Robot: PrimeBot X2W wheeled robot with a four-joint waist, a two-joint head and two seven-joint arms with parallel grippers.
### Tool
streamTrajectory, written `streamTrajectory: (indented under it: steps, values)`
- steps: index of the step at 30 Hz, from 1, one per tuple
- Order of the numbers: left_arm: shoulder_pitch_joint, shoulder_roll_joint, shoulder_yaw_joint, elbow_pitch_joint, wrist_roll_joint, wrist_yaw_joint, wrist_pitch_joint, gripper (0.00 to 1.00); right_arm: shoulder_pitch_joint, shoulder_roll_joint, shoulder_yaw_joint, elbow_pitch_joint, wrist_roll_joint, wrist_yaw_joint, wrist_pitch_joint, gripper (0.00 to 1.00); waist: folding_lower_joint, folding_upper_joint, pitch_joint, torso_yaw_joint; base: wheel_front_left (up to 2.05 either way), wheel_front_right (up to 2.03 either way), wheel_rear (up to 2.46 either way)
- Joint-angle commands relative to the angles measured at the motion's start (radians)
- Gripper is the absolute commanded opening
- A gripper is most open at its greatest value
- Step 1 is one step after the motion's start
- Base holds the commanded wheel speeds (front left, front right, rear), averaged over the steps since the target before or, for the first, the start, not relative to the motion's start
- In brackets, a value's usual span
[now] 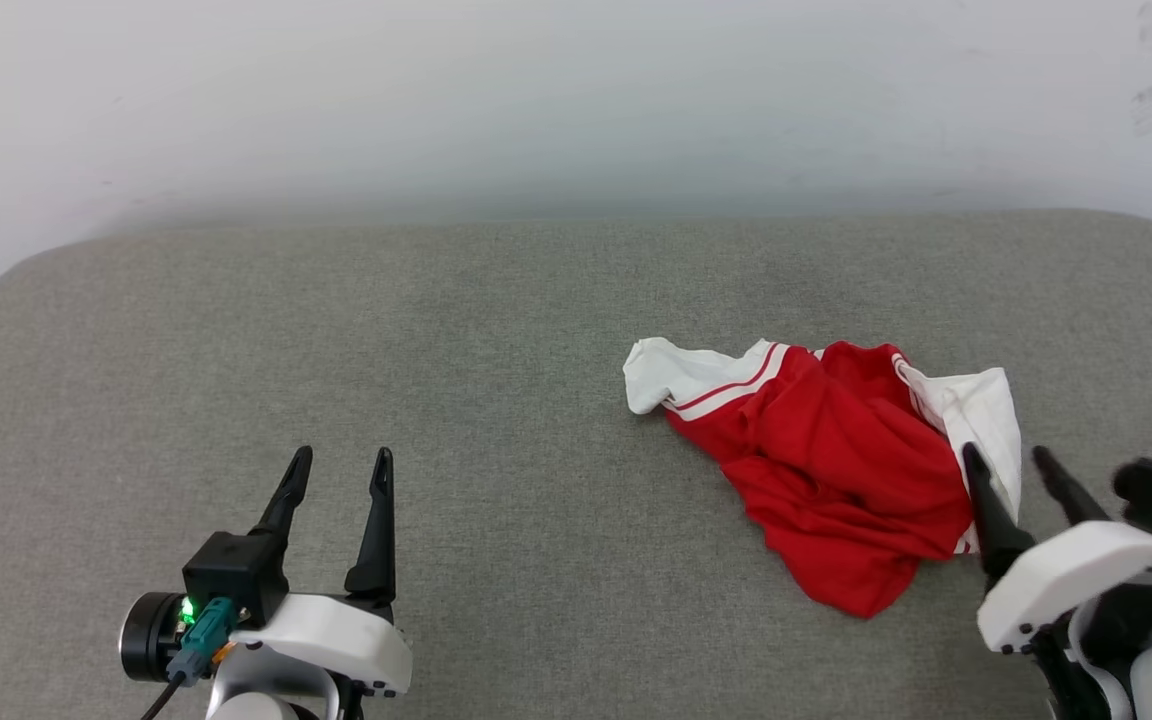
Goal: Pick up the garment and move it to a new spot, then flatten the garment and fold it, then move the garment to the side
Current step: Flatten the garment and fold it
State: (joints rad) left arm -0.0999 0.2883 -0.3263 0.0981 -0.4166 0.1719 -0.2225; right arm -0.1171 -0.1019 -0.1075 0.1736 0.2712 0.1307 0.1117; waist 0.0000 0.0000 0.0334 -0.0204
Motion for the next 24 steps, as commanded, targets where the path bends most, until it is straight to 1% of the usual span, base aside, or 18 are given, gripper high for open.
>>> streamTrajectory:
  steps: [1,5,8,12,15,18,21,24]
  values:
    - [0.013,0.005,-0.001,-0.005,0.000,0.006,0.002,1.00,0.002,-0.005,0.016,-0.020,0.006,0.000,0.036,1.00,0.0000,0.0000,-0.001,-0.003,0.00,0.00,0.00]
    - [0.004,0.006,-0.005,-0.018,0.002,0.009,0.007,1.00,-0.047,-0.047,0.092,-0.063,0.026,0.000,0.235,1.00,0.0000,0.0000,0.007,-0.006,0.00,0.00,0.00]
    - [-0.017,0.004,-0.011,-0.026,0.006,0.003,0.008,1.00,-0.096,-0.085,0.146,-0.058,0.050,0.000,0.363,1.00,0.0000,0.0000,0.028,0.003,0.00,0.00,0.00]
    - [-0.047,-0.003,-0.023,-0.030,0.011,-0.006,0.000,1.00,-0.188,-0.122,0.220,-0.015,0.082,0.000,0.464,1.00,0.0000,0.0000,0.072,0.026,0.00,0.00,0.00]
    - [-0.071,-0.008,-0.031,-0.030,0.015,-0.014,-0.005,1.00,-0.256,-0.144,0.279,0.047,0.088,0.000,0.505,1.00,0.0000,0.0000,0.106,0.043,0.00,0.00,0.00]
    - [-0.092,-0.012,-0.034,-0.025,0.019,-0.021,-0.011,1.00,-0.317,-0.153,0.329,0.132,0.093,0.000,0.526,1.00,0.0000,0.0000,0.138,0.056,0.00,0.00,0.00]
    - [-0.110,-0.017,-0.037,-0.014,0.017,-0.029,-0.016,1.00,-0.354,-0.153,0.360,0.232,0.102,0.000,0.517,1.00,0.0000,0.0000,0.162,0.064,0.00,0.00,0.00]
    - [-0.118,-0.022,-0.038,-0.002,0.016,-0.031,-0.021,1.00,-0.371,-0.139,0.391,0.329,0.121,0.000,0.504,1.00,0.0000,0.0000,0.172,0.070,0.00,0.00,0.00]
